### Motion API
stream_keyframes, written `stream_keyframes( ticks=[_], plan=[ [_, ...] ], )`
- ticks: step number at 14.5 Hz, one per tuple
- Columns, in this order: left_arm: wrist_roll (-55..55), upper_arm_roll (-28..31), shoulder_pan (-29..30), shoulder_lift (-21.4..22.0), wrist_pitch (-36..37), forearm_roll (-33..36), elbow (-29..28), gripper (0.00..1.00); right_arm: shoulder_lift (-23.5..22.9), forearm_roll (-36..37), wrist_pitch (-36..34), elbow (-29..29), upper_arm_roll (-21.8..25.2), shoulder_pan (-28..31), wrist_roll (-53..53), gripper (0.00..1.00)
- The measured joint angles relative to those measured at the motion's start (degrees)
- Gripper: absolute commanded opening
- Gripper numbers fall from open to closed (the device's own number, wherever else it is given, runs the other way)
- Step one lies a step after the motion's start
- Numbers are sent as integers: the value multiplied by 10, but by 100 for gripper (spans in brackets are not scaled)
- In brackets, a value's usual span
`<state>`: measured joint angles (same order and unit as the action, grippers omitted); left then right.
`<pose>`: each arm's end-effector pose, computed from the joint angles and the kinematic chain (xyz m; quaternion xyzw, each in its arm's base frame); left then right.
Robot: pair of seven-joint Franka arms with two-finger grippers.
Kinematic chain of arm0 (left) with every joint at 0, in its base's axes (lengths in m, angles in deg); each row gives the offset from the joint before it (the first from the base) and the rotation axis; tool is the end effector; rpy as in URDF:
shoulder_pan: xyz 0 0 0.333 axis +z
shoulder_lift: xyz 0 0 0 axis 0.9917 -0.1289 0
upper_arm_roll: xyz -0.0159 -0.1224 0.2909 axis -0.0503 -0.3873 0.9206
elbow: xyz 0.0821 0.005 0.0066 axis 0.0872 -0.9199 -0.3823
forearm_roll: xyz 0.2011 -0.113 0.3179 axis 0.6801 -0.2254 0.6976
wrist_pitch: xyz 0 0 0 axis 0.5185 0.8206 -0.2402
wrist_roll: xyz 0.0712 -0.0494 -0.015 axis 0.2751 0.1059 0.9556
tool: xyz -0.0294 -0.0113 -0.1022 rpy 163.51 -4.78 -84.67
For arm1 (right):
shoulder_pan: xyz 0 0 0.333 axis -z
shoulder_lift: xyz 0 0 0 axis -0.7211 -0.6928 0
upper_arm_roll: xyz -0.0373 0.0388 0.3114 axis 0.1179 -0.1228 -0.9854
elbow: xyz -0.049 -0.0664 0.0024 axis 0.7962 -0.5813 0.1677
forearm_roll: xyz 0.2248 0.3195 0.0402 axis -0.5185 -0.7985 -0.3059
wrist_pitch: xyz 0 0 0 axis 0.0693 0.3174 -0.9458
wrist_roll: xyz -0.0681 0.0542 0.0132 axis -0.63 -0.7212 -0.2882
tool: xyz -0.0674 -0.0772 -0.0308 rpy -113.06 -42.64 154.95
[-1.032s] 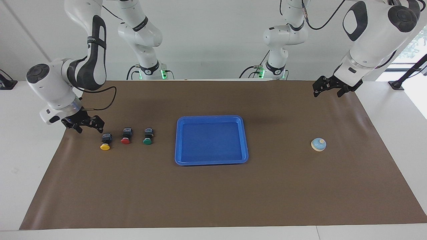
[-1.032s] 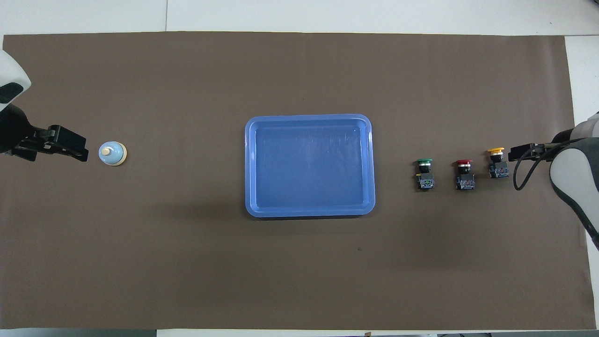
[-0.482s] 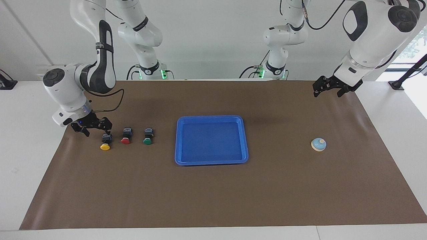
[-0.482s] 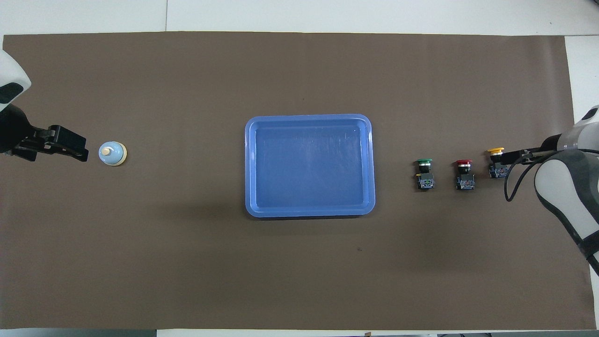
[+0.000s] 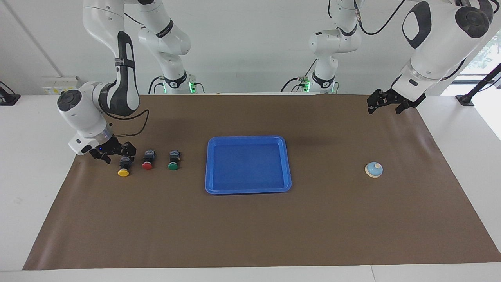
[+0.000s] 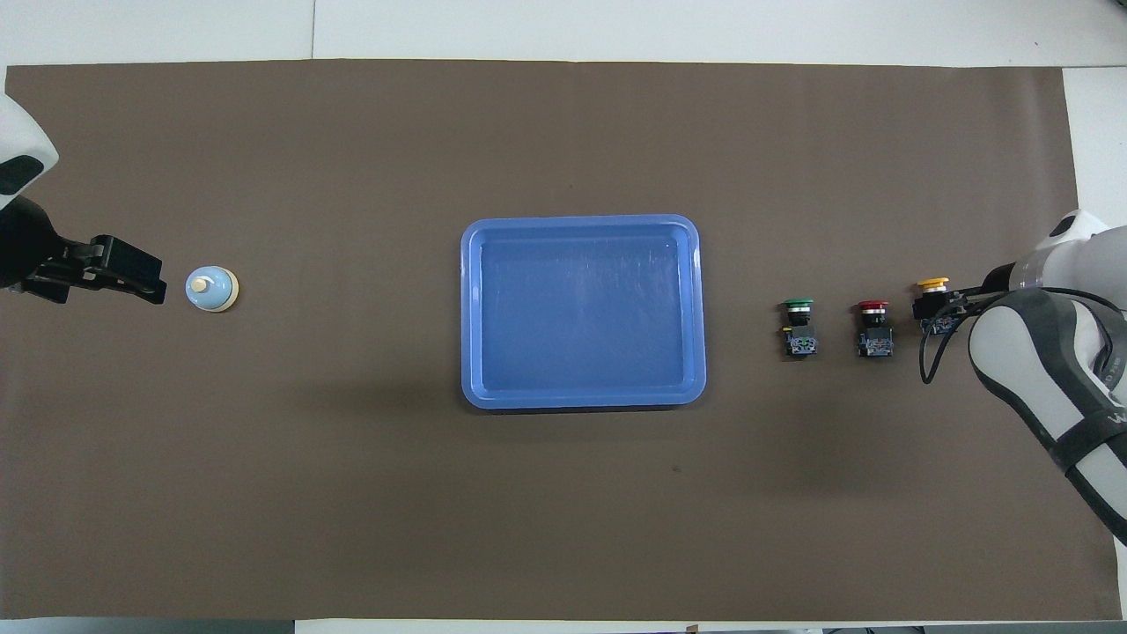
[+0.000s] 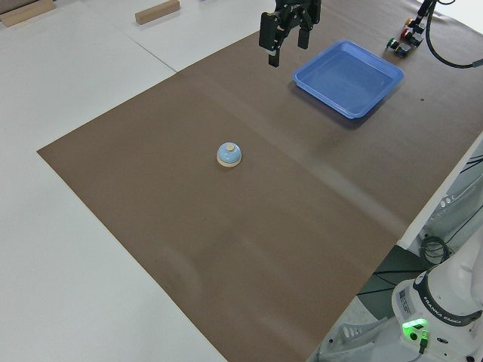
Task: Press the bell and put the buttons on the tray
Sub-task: 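Reach the right gripper to the yellow button and grasp it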
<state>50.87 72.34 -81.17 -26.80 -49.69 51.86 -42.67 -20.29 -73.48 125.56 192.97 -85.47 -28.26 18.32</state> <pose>0.5594 -0.0412 0.5900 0.9959 -0.0469 -0.0768 0.0009 0.5497 -0.1229 0.3194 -0.9990 -0.0428 -0.0044 0.0090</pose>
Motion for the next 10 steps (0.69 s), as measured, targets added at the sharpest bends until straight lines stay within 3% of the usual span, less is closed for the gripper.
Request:
stream_keyframes(
  ticks=[3,5,7,8,10],
  plan=[
    [0,0,0,0,0,0,0,100,-4,0,1,3,0,-1,0,81],
    [0,0,0,0,0,0,0,100,-7,0,2,3,0,-1,0,63],
    [0,0,0,0,0,0,0,100,-8,0,2,4,1,-1,0,51],
    [0,0,0,0,0,0,0,100,-8,0,3,6,1,0,1,43],
    [0,0,0,0,0,0,0,100,-8,-1,15,11,2,2,1,14]
  ],
)
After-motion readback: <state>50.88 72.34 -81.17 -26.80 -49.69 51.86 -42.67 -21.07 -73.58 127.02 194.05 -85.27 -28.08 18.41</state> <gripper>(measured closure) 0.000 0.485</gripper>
